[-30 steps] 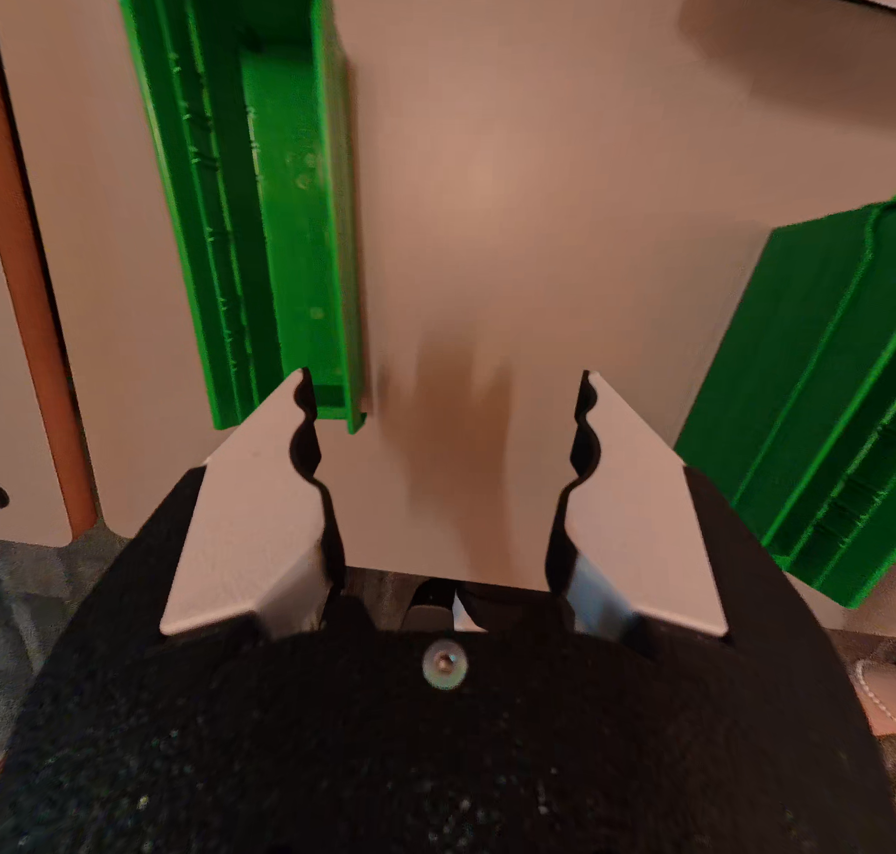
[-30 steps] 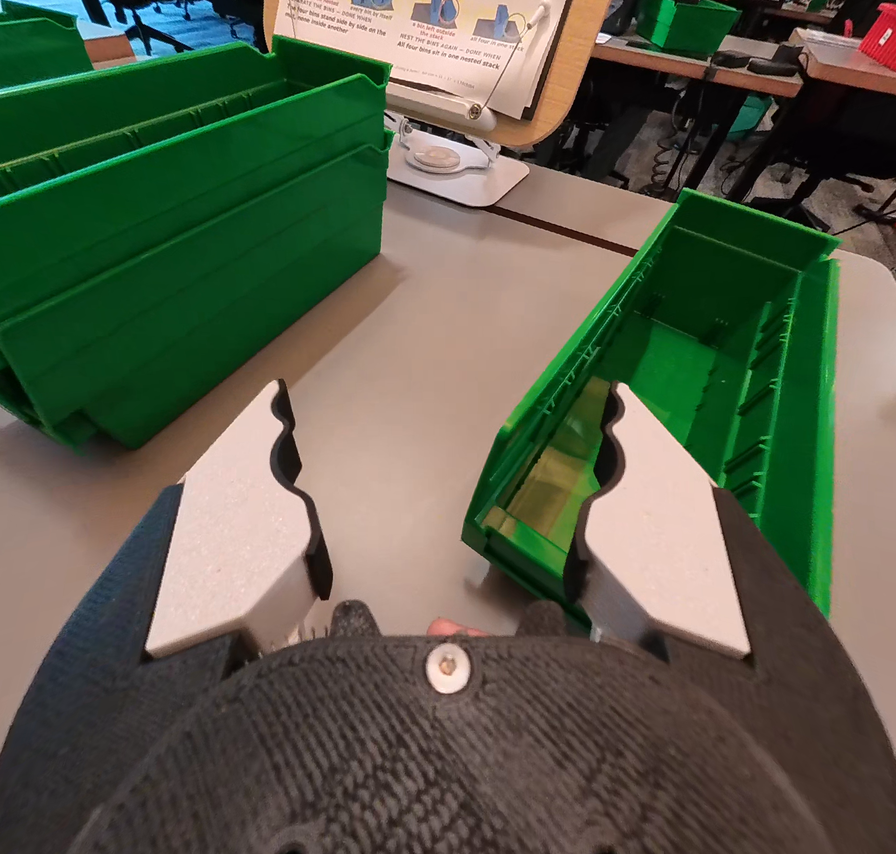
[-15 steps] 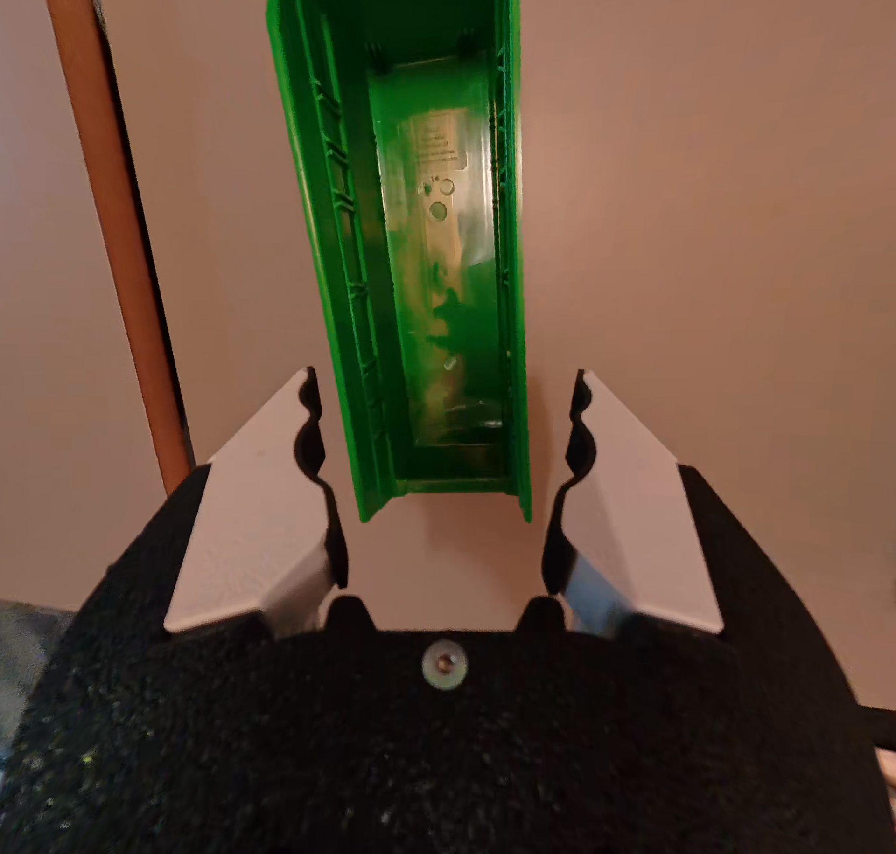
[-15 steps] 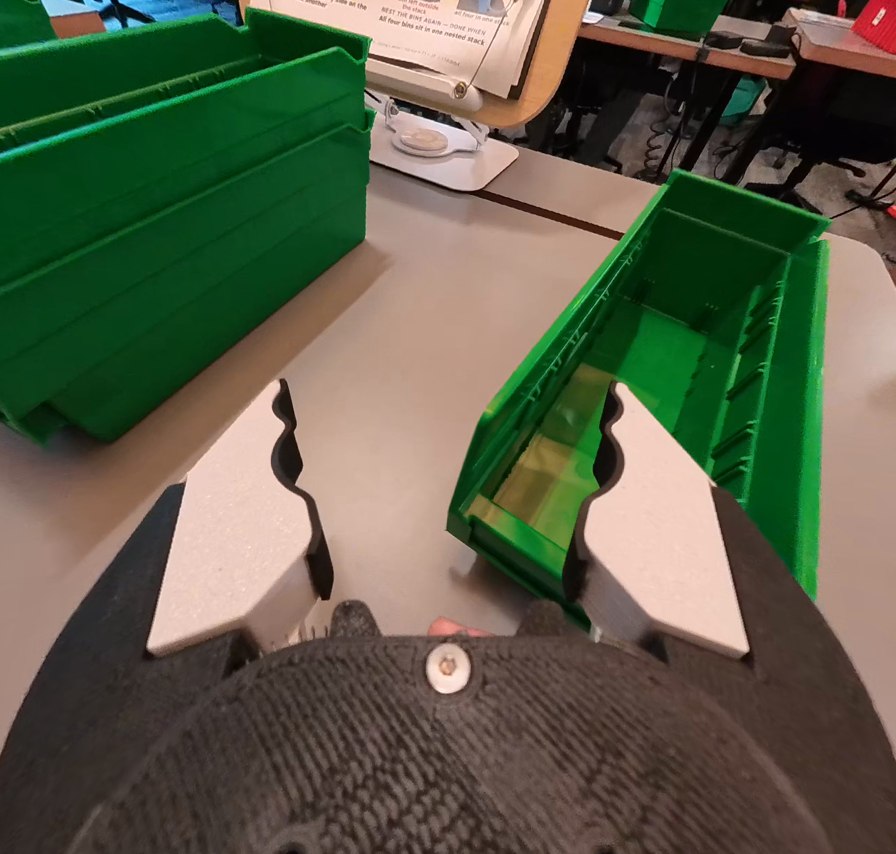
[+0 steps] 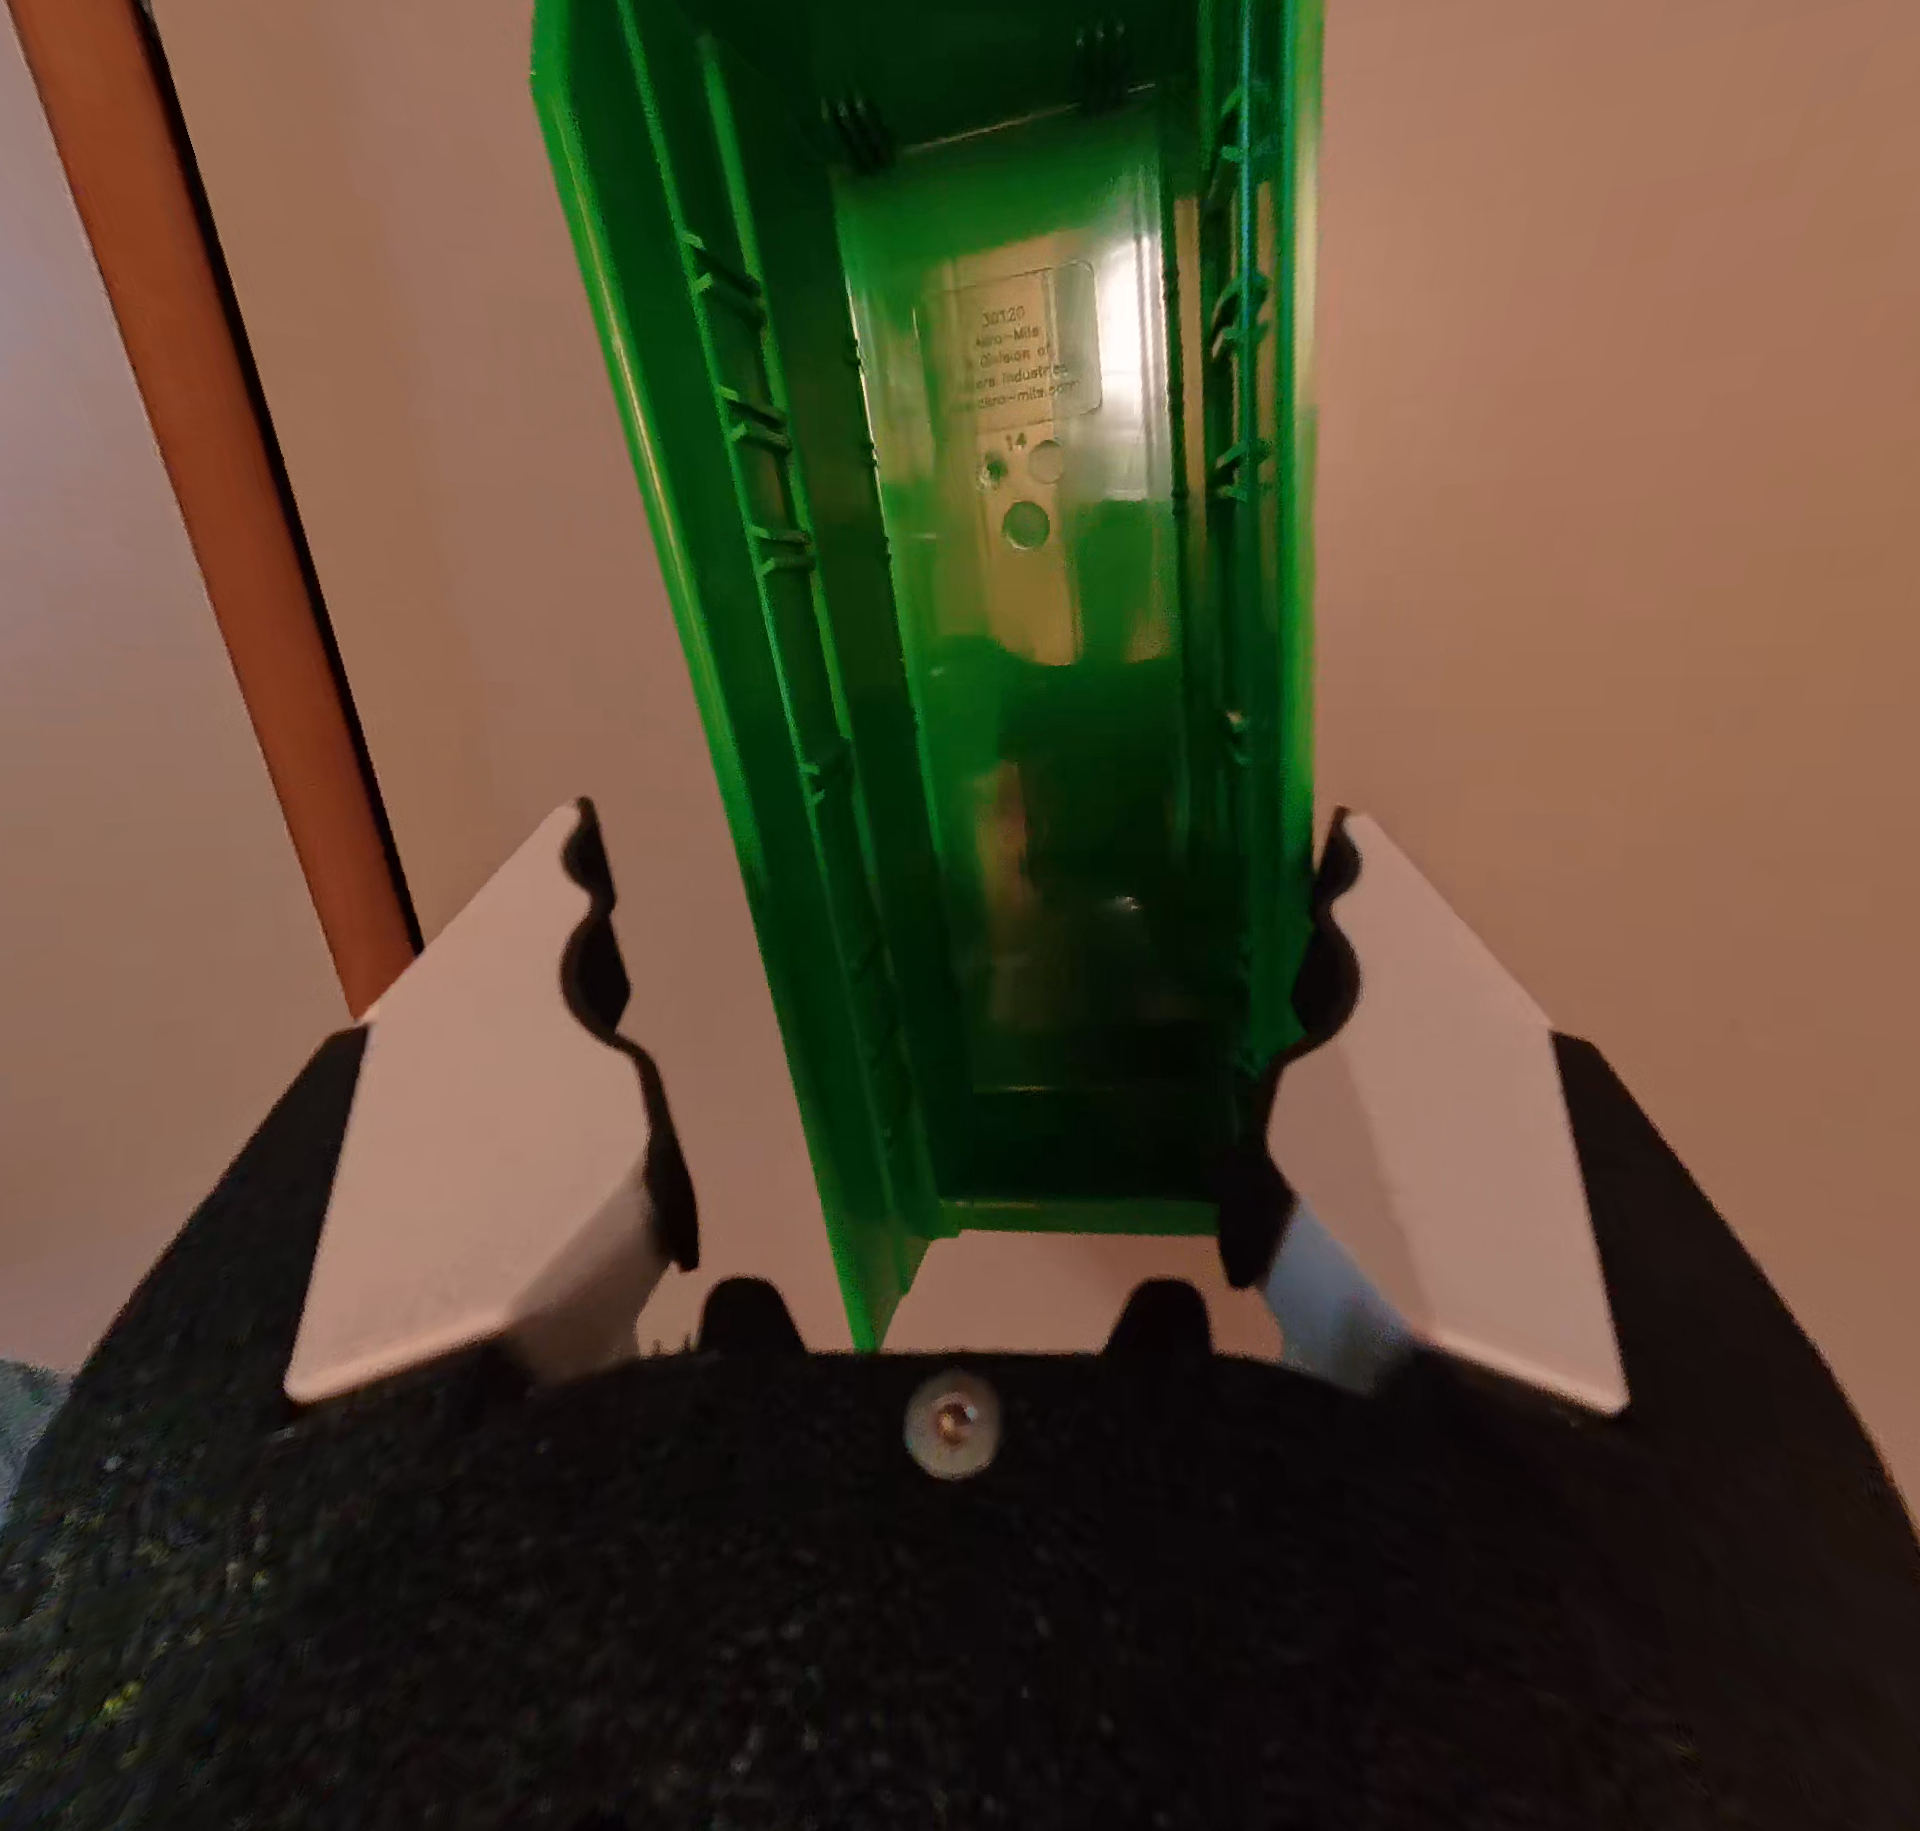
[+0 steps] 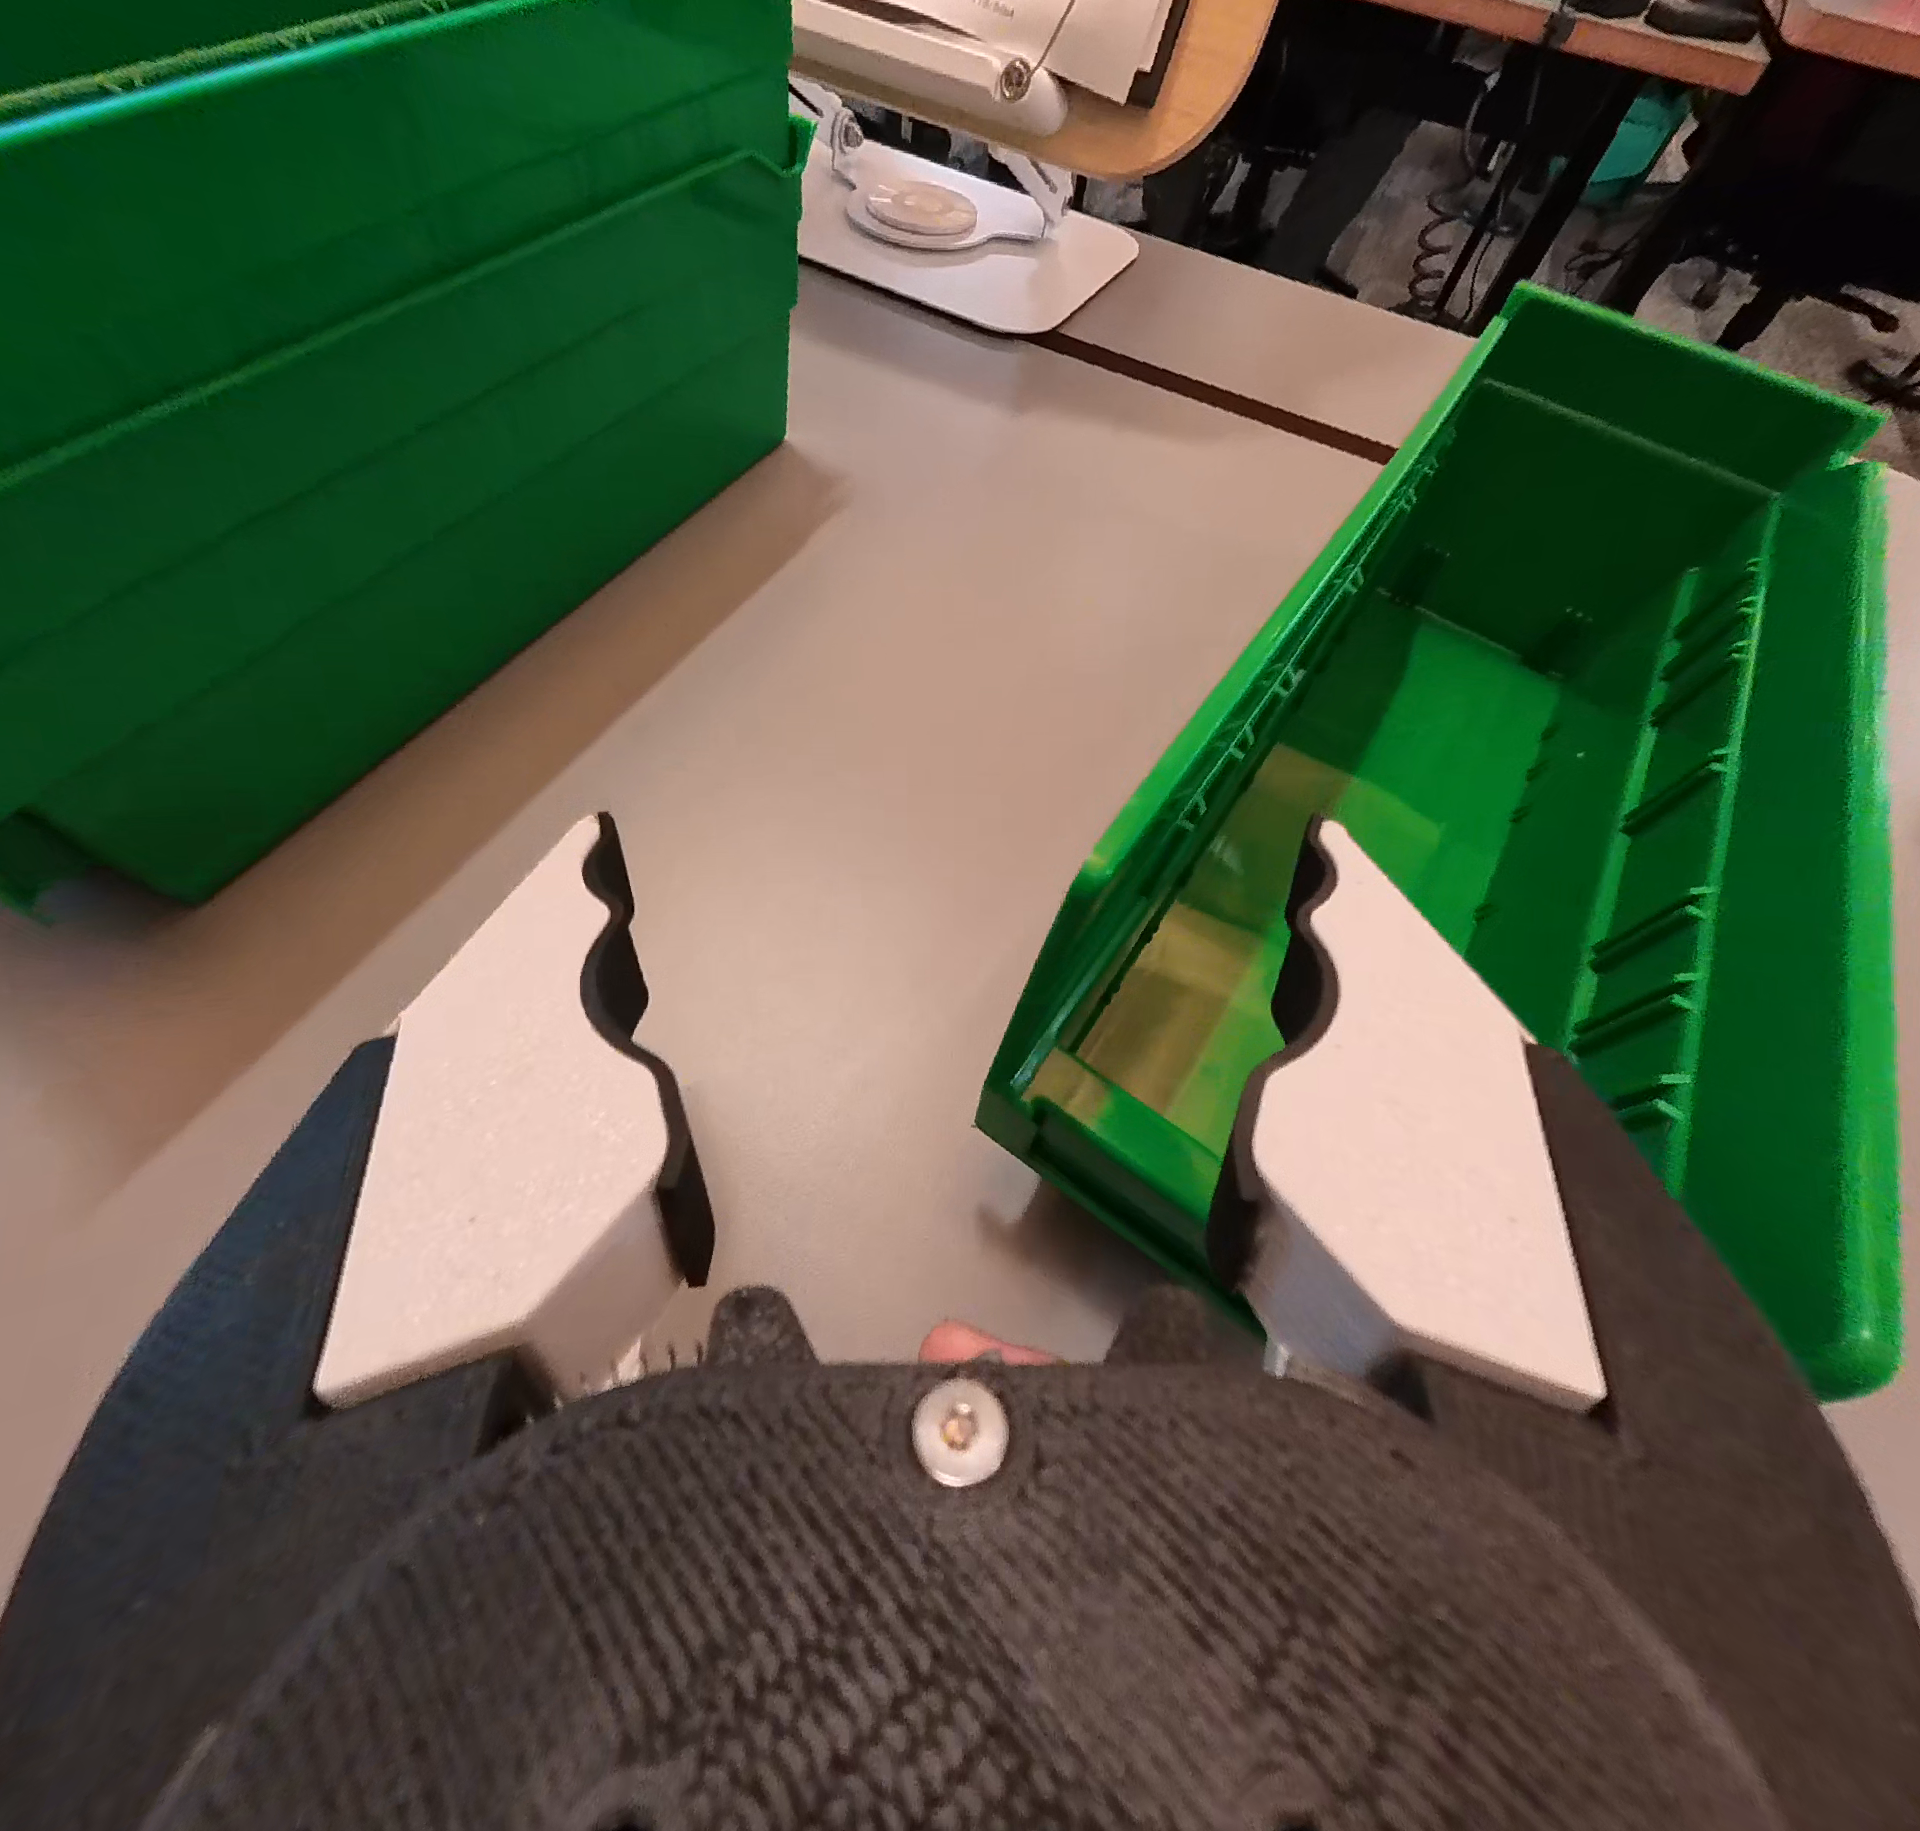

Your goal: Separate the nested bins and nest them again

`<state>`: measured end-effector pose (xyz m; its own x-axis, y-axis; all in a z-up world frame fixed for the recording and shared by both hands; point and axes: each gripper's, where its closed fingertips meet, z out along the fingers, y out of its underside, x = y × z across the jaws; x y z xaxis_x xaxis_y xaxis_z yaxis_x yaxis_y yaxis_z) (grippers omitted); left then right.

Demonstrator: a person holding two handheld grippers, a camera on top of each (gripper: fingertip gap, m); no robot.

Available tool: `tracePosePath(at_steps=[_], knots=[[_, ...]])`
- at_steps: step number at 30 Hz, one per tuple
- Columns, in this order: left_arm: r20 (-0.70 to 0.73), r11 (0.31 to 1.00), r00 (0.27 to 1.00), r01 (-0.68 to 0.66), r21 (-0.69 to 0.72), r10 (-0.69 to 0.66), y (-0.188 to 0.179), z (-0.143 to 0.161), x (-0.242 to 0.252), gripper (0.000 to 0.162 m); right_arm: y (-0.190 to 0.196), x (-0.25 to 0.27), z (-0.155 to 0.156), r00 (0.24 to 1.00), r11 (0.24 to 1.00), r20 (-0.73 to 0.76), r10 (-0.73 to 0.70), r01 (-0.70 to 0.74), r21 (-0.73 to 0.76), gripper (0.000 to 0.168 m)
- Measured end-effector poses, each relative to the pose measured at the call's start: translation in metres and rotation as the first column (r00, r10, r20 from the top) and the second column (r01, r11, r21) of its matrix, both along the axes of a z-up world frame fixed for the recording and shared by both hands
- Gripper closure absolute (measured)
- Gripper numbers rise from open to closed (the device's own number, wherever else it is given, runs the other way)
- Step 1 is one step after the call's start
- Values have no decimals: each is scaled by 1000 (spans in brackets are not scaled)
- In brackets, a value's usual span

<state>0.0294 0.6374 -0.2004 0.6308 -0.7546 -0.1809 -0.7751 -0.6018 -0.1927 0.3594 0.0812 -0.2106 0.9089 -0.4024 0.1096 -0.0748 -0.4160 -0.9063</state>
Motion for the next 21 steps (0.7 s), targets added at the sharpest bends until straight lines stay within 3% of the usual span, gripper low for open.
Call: tracePosePath(at_steps=[9, 17, 21], knots=[[129, 988, 989, -56, -141, 75, 1, -19, 7, 23, -4, 5, 4, 999, 1000, 19, -25, 25, -3, 44], [63, 967, 993, -82, -240, 100, -11, -36, 5, 25, -8, 7, 12, 999, 999, 25, -32, 31, 19, 44], [48, 961, 992, -97, -260, 114, -13, -34, 3, 36, -8, 8, 10, 999, 999, 22, -34, 33, 17, 44]])
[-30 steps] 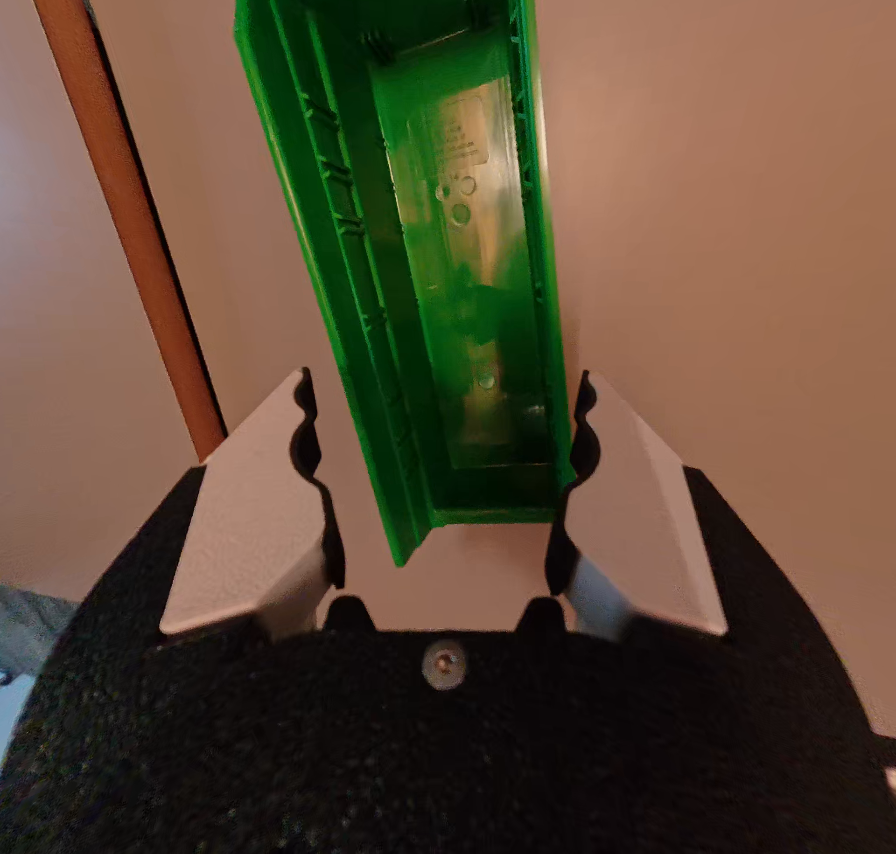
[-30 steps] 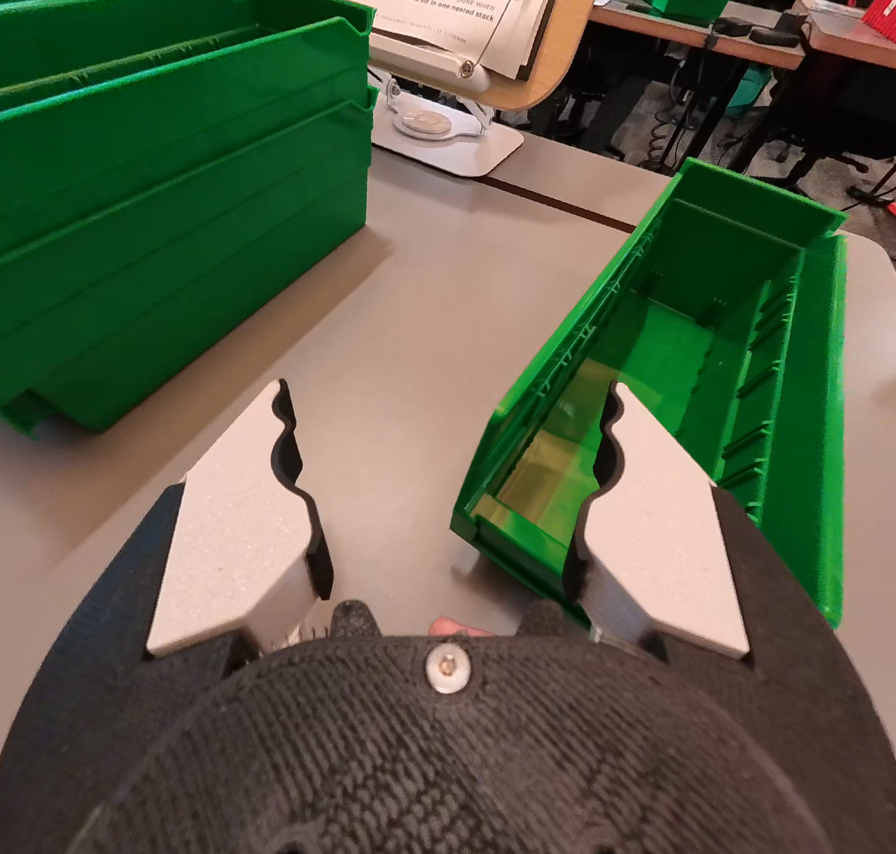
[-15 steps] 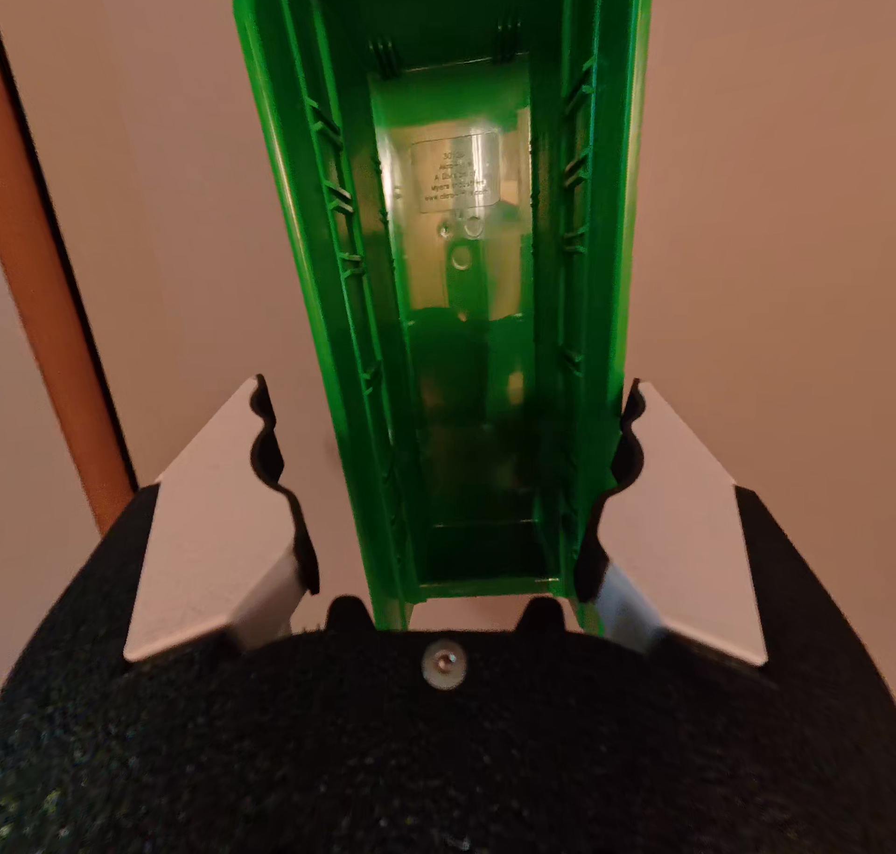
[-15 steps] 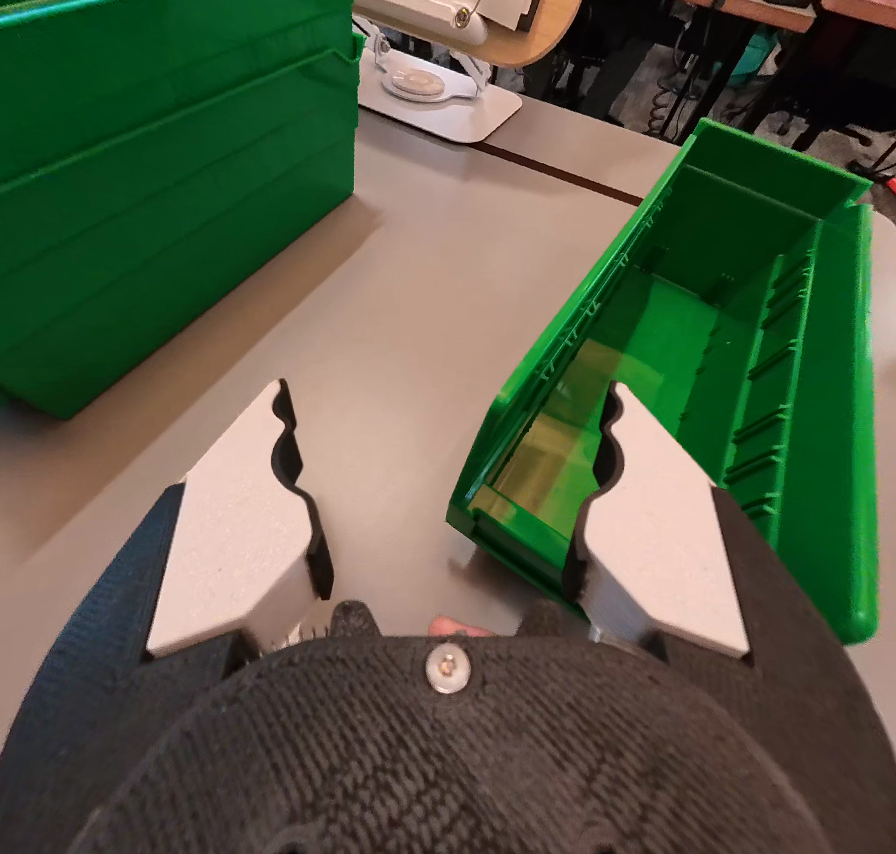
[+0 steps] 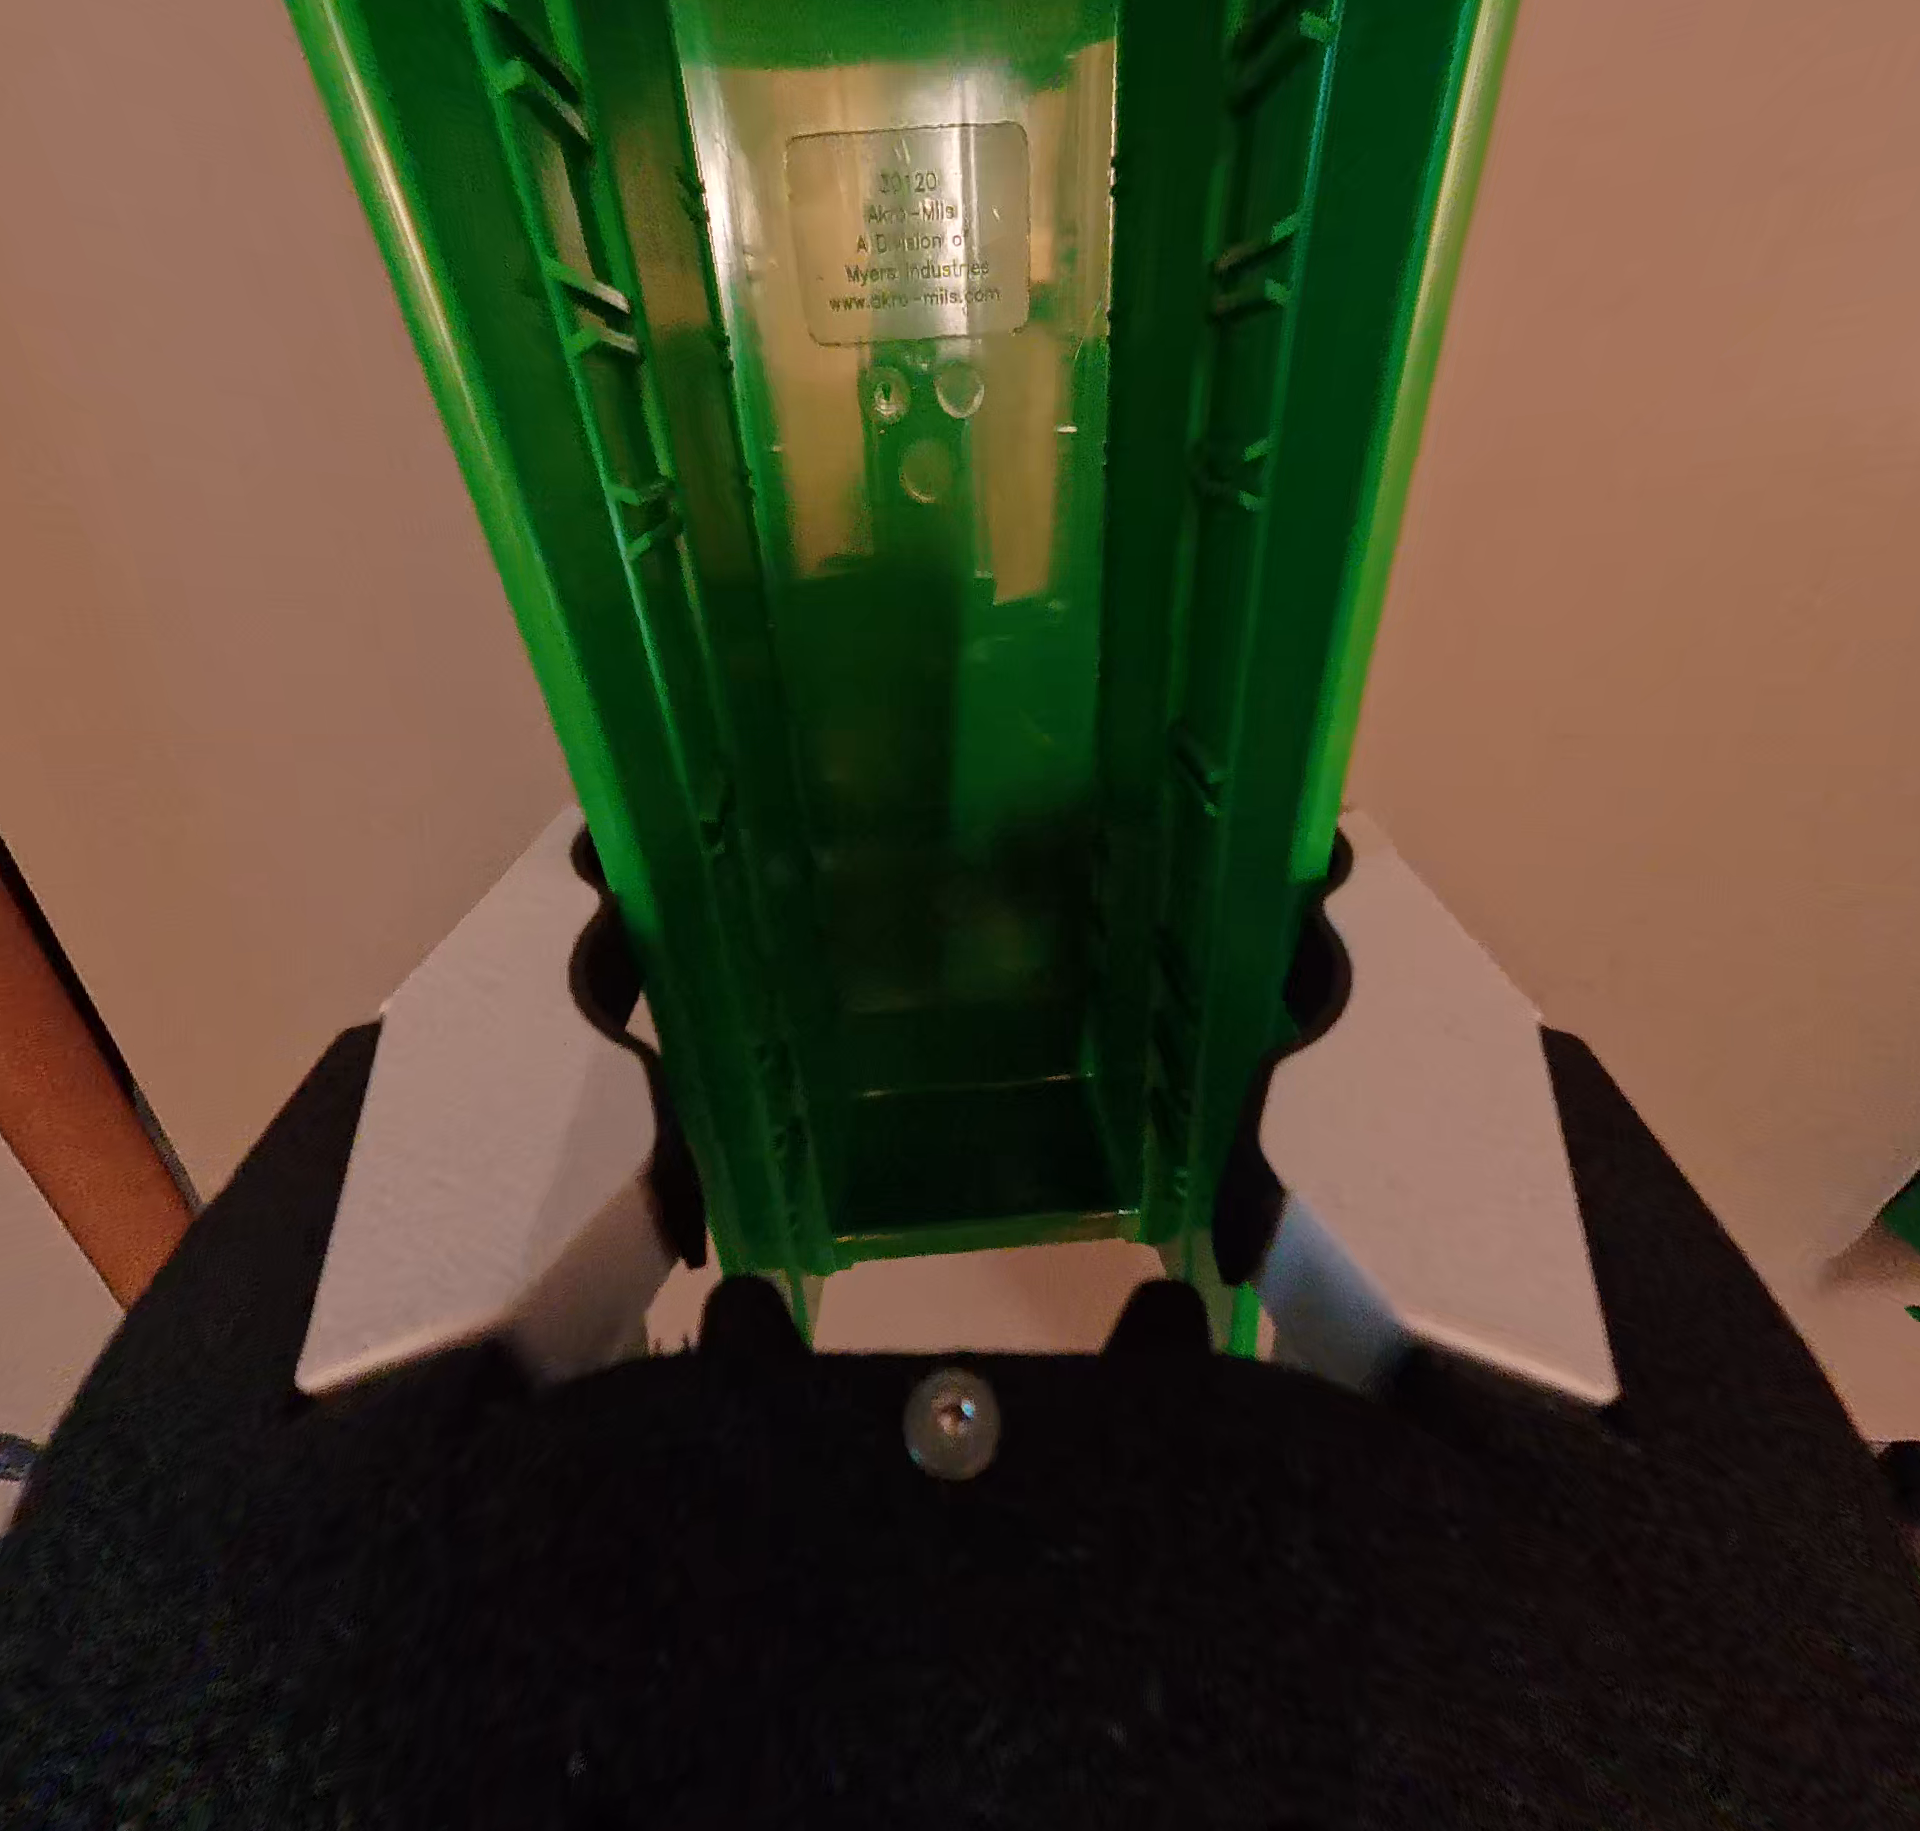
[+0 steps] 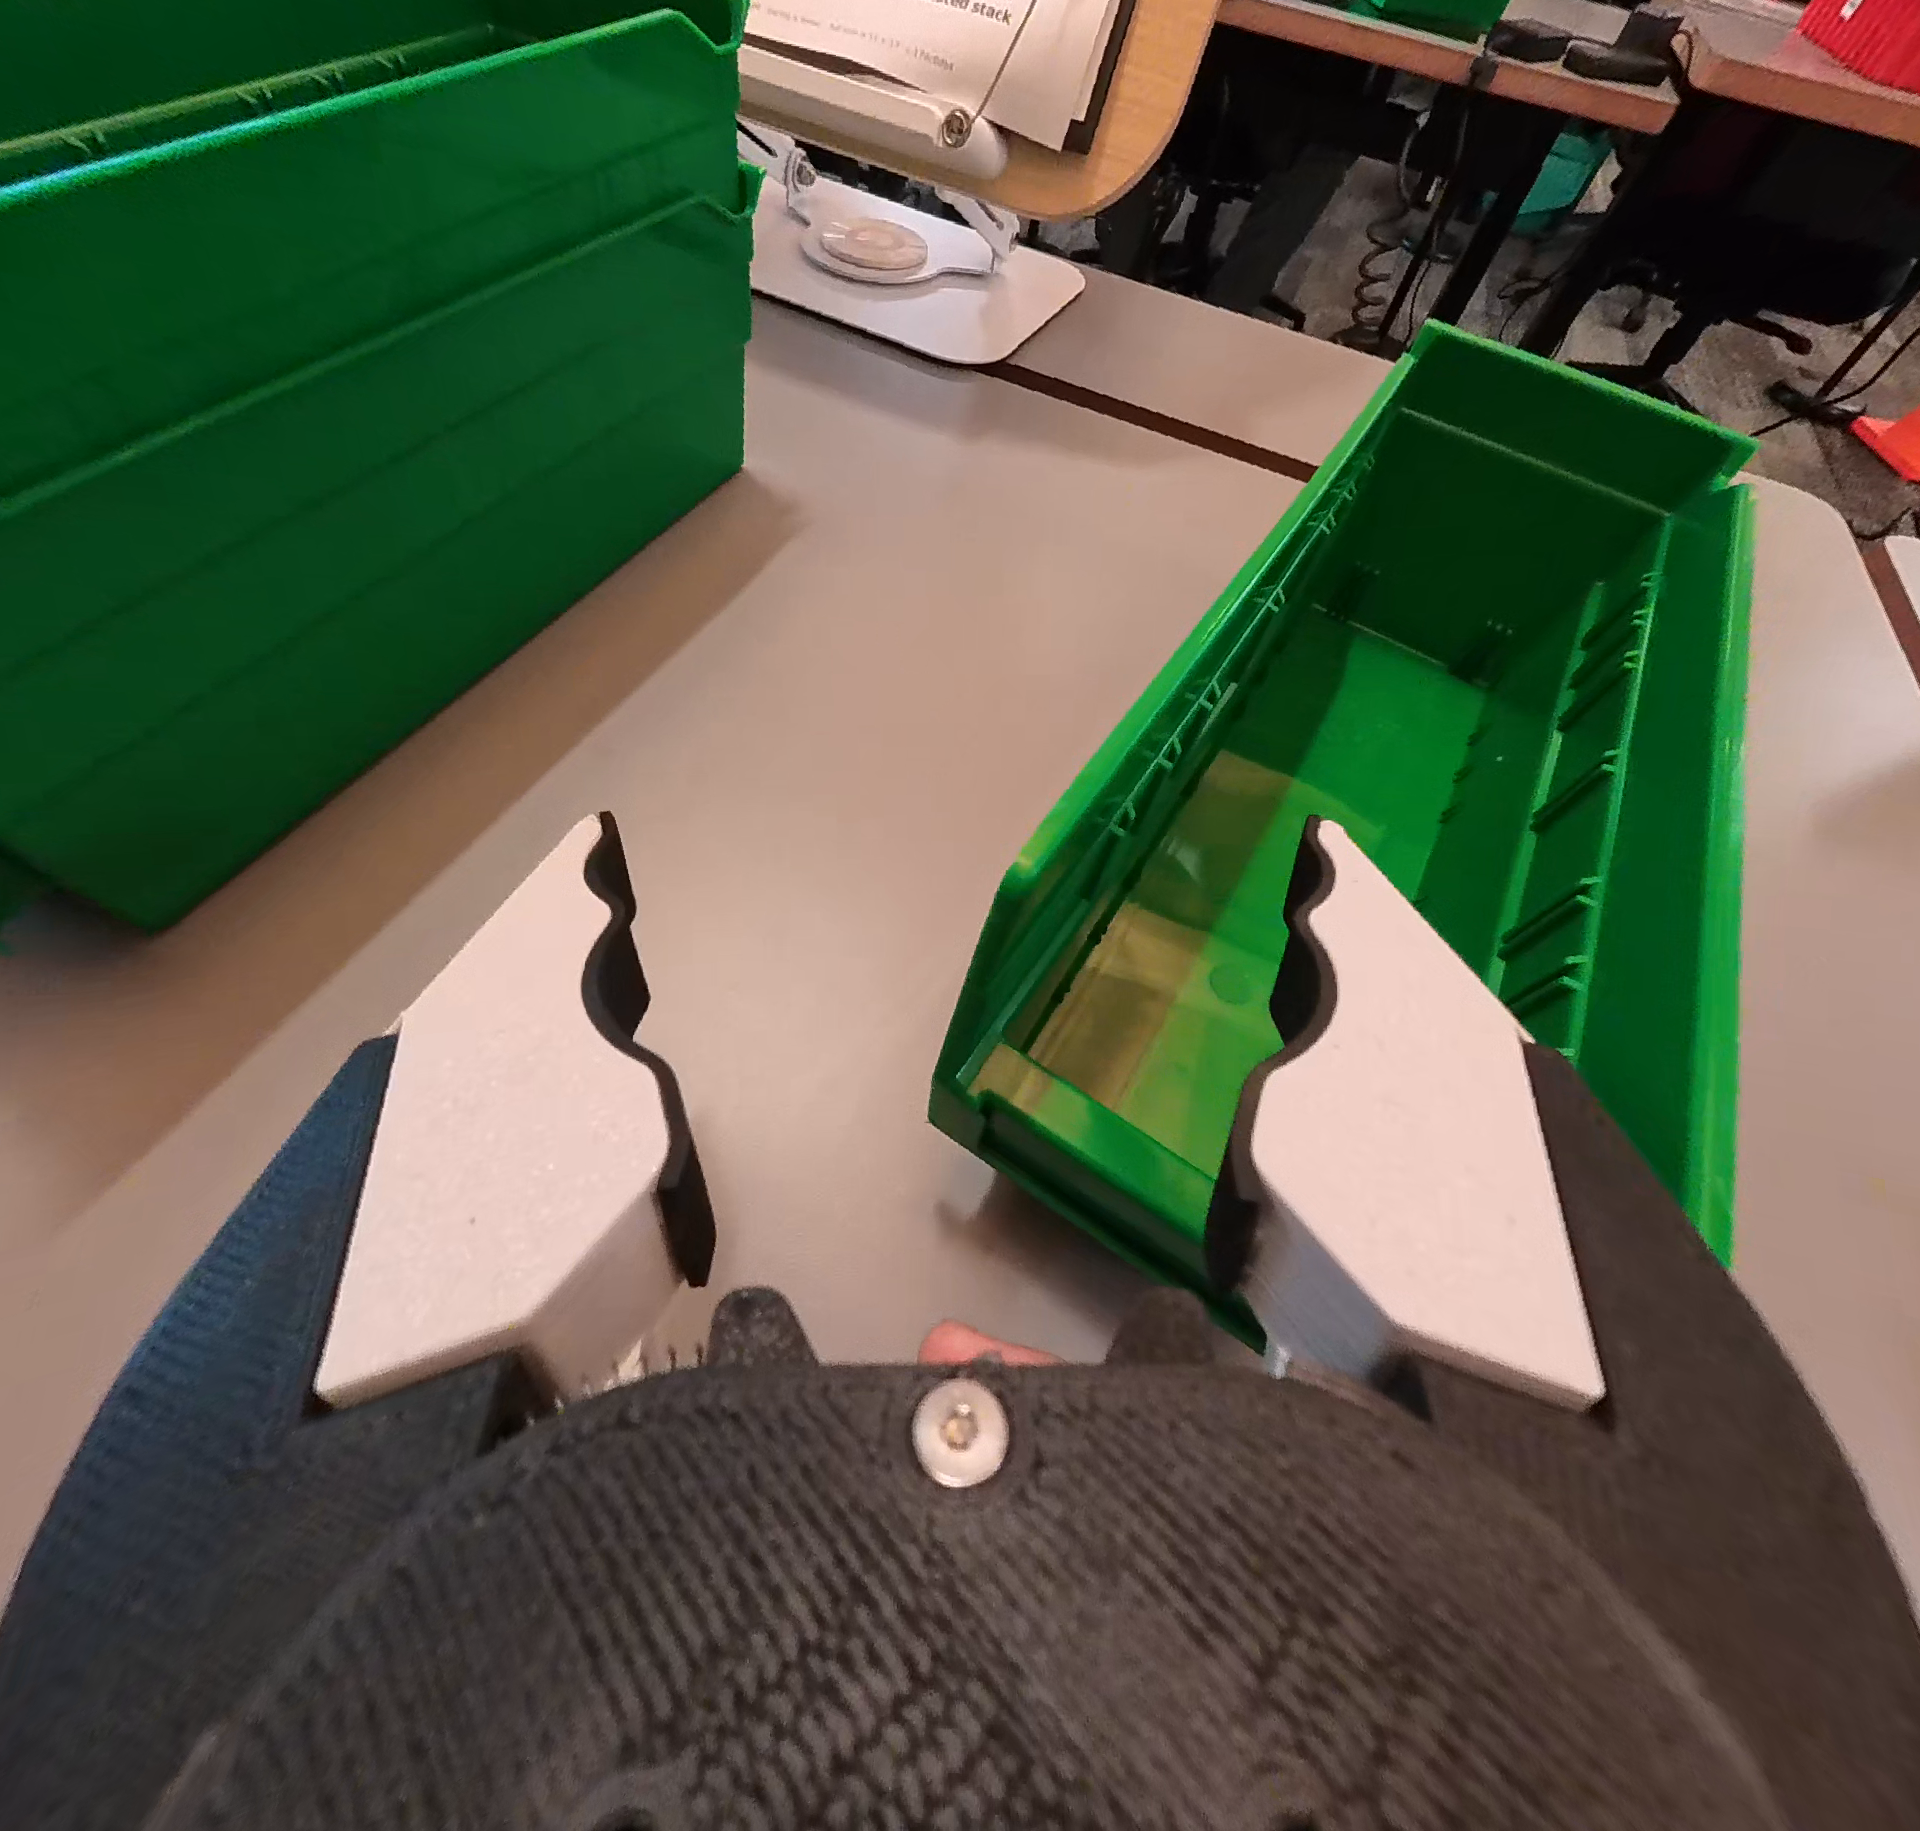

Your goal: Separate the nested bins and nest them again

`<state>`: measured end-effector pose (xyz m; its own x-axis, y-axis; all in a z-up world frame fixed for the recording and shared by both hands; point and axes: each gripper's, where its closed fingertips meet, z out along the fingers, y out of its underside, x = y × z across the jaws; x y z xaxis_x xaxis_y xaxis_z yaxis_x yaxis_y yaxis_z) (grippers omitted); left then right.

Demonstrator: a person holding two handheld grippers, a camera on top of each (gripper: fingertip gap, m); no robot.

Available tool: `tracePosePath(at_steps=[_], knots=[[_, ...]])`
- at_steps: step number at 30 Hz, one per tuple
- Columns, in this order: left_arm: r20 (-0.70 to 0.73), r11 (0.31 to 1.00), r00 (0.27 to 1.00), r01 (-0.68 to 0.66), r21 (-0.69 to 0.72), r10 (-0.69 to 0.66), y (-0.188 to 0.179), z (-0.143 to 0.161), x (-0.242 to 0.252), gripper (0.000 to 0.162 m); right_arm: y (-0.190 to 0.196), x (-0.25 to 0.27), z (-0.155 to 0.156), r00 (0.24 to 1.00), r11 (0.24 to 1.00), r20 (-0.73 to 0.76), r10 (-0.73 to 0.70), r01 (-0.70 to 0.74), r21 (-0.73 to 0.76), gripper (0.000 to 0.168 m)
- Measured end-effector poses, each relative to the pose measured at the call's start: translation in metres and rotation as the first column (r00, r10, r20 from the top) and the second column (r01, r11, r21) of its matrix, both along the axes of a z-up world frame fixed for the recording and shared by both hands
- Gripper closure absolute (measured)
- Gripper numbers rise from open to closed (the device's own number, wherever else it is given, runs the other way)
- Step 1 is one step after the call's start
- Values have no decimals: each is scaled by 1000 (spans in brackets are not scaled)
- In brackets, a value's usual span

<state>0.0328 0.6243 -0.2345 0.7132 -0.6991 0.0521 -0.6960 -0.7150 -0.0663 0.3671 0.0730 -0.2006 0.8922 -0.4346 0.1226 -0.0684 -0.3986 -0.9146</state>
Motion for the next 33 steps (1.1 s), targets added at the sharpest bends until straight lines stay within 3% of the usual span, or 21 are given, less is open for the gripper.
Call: tracePosePath(at_steps=[9, 14, 19, 25, 33], knots=[[-58, 999, 998, -38, -33, 36, -11, 6, -4, 64, -4, 5, 1, 1000, 1000, 7, -18, 18, -3, 45], [-24, 989, 991, -131, -68, 130, -25, 20, 3, 67, -10, 8, 6, 999, 999, 11, -32, 32, 11, 45], [40, 983, 986, -160, -91, 164, -52, 56, 21, 66, -12, 6, 21, 1000, 998, 15, -25, 24, 58, 46], [97, 988, 987, -120, -96, 130, -107, 116, 57, 66, -10, -8, 40, 999, 993, 30, 13, -17, 113, 46], [173, 996, 985, 9, -89, 7, -223, 185, 134, 67, -2, -28, 53, 997, 987, 46, 67, -73, 141, 49]])
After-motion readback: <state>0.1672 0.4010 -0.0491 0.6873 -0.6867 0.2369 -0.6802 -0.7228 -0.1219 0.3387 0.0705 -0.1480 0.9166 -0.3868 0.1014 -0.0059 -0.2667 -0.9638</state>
